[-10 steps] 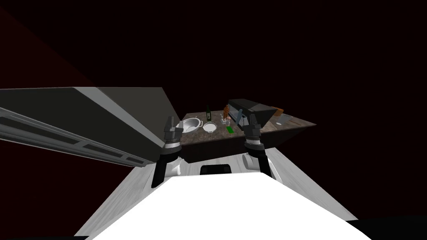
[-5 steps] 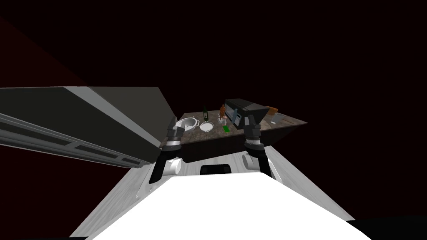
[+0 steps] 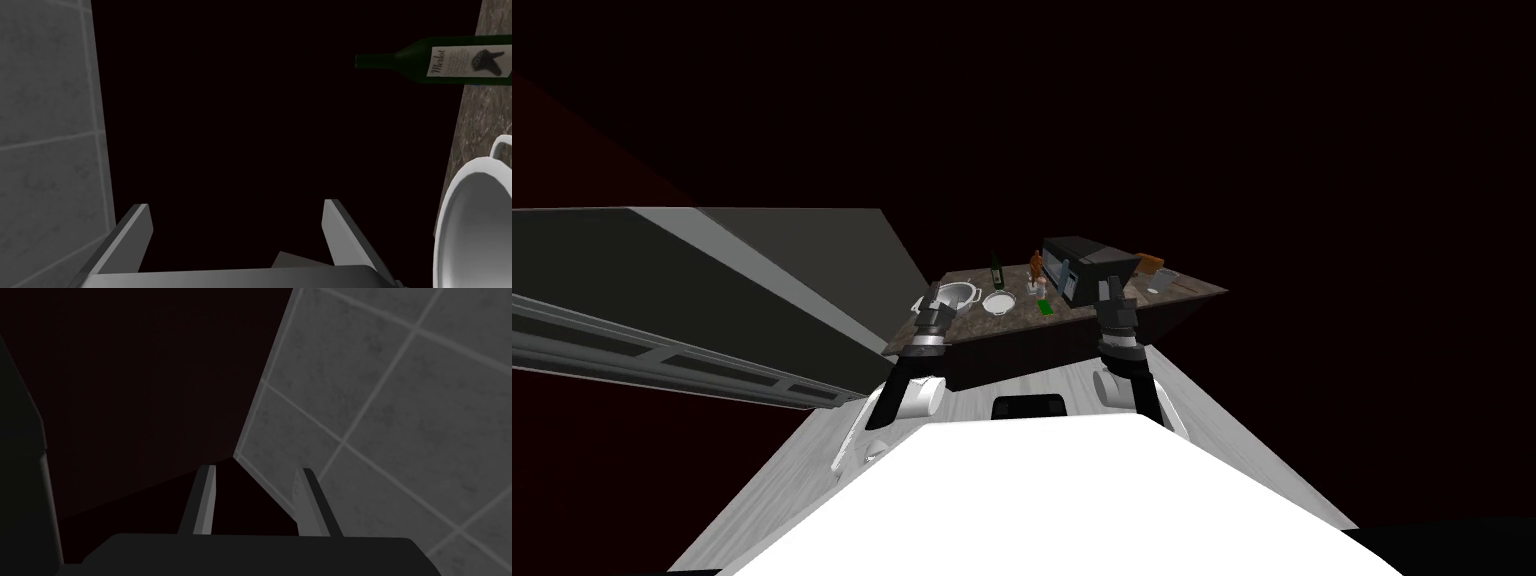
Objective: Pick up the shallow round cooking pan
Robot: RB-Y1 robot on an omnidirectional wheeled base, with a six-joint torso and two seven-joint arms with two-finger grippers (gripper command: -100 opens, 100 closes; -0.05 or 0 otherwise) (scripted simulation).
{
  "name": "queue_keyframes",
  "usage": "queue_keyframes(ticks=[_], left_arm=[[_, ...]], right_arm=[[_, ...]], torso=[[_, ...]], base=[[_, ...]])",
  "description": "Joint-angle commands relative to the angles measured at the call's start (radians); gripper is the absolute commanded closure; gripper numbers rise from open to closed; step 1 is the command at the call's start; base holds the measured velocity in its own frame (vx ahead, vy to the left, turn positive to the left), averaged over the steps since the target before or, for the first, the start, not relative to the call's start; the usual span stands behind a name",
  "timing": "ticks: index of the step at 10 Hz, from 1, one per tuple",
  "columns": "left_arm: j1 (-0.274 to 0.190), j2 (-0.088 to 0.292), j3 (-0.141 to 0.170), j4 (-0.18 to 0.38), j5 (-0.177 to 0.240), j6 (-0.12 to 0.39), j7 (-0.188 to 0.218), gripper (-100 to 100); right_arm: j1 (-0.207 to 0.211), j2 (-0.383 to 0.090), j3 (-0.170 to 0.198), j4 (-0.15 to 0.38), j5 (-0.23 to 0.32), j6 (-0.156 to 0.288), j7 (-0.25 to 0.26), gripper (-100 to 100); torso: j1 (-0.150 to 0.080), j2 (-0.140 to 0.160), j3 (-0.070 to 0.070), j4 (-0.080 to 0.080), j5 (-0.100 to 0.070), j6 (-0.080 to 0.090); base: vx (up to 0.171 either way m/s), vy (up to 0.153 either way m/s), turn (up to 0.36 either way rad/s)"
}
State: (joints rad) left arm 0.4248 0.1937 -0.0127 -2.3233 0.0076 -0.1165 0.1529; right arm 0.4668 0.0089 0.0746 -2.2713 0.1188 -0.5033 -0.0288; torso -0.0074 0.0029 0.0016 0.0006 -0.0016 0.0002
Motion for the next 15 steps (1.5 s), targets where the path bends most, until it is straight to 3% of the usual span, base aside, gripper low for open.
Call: queue_keyframes(ticks=[1,8,15], left_arm=[[-0.004,0.006,0.004,0.006,0.001,0.040,0.018,-100],[-0.033,0.049,0.038,0.019,0.010,0.219,0.119,-100],[-0.058,0.072,0.064,0.033,0.018,0.374,0.180,-100]], right_arm=[[0.000,0.000,0.000,0.000,0.000,0.000,0.000,0],[0.000,0.000,0.000,0.000,0.000,0.000,0.000,0],[0.000,0.000,0.000,0.000,0.000,0.000,0.000,0]], torso=[[0.000,0.000,0.000,0.000,0.000,0.000],[0.003,-0.001,0.000,0.000,0.001,0.000],[0.003,-0.002,-0.001,0.000,0.001,0.000]], base=[[-0.045,-0.091,-0.015],[-0.022,-0.073,-0.042],[-0.010,-0.064,-0.032]])
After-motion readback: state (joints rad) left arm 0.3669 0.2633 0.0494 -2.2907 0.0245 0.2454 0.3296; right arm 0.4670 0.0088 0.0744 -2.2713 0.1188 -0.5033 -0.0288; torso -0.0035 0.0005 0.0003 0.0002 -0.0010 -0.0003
